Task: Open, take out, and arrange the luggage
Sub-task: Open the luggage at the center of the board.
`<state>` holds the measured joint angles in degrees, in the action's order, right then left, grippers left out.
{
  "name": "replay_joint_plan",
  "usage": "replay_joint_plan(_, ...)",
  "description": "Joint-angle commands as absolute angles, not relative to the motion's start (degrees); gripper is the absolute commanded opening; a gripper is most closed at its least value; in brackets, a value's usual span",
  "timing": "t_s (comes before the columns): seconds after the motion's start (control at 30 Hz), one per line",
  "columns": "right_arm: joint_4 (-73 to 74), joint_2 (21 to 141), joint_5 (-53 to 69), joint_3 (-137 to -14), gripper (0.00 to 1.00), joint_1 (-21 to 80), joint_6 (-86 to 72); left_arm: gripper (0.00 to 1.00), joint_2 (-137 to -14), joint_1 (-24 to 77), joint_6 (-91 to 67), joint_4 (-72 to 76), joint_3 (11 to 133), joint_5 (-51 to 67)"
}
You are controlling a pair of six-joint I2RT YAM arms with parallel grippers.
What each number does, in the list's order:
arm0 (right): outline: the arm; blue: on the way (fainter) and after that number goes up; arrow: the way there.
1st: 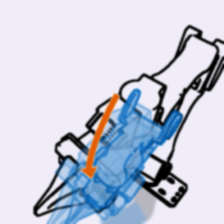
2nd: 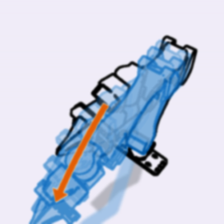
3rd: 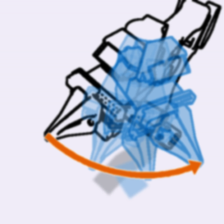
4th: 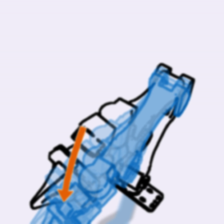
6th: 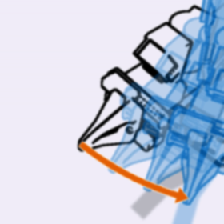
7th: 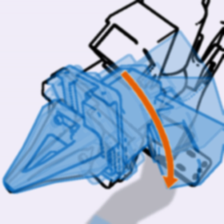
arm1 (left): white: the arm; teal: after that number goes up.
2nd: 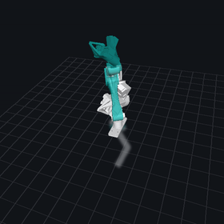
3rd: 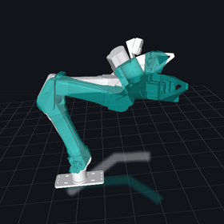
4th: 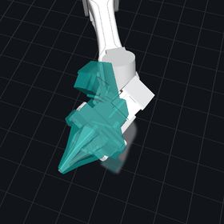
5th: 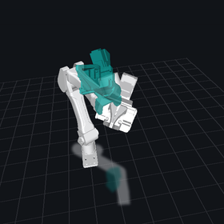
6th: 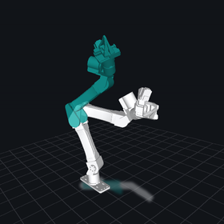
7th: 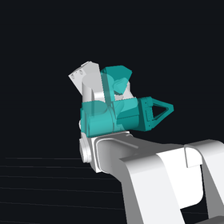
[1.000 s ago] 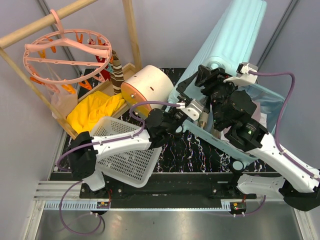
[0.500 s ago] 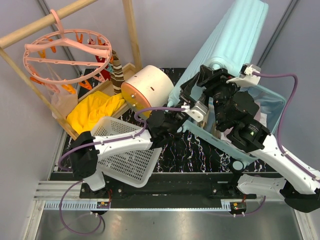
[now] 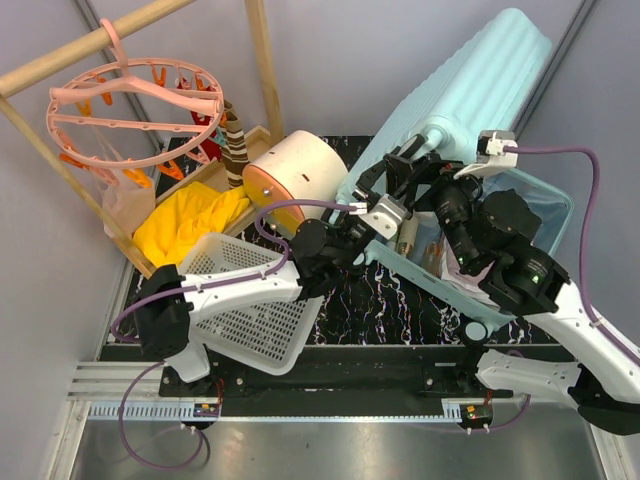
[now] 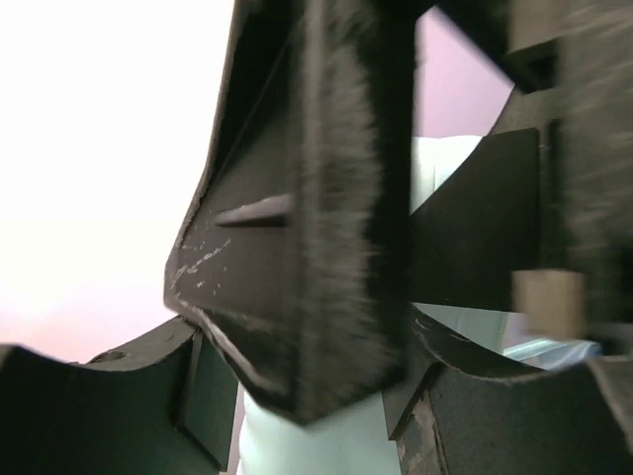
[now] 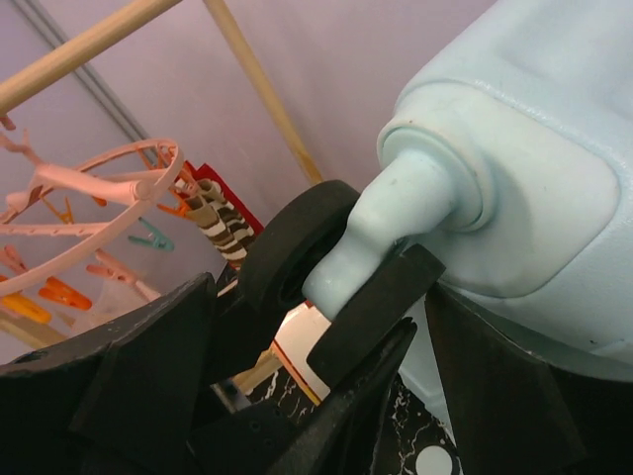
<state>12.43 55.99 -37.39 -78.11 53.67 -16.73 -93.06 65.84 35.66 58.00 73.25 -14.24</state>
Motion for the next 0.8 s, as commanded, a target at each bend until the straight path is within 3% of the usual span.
replay_joint_plan(0.0, 18.62, 53.62, -23.56, -81.82, 0.96, 55.81, -17.75, 0.0, -92.28, 64.34, 31.99, 57.92, 76.29, -16.96)
replay_joint_plan(0.3, 24.78, 43.86, -36.1, -84.02, 0.98, 55.81, -18.38, 0.0, -91.93, 62.32, 28.57, 55.81, 76.64, -19.33)
replay_joint_plan(0.5, 34.09, 50.53, -36.29, -95.08, 0.99, 55.81, -14.59, 0.0, -91.76, 61.52, 27.25, 54.84, 76.99, -20.39)
replay_joint_plan(0.63, 35.95, 51.24, -43.15, -95.1, 1.0, 55.81, -14.41, 0.0, -90.71, 60.47, 26.2, 55.37, 75.51, -21.89)
replay_joint_plan(0.77, 35.6, 53.96, -42.54, -97.29, 1.0, 55.81, -11.43, 0.0, -88.86, 59.15, 24.0, 55.37, 74.01, -21.62)
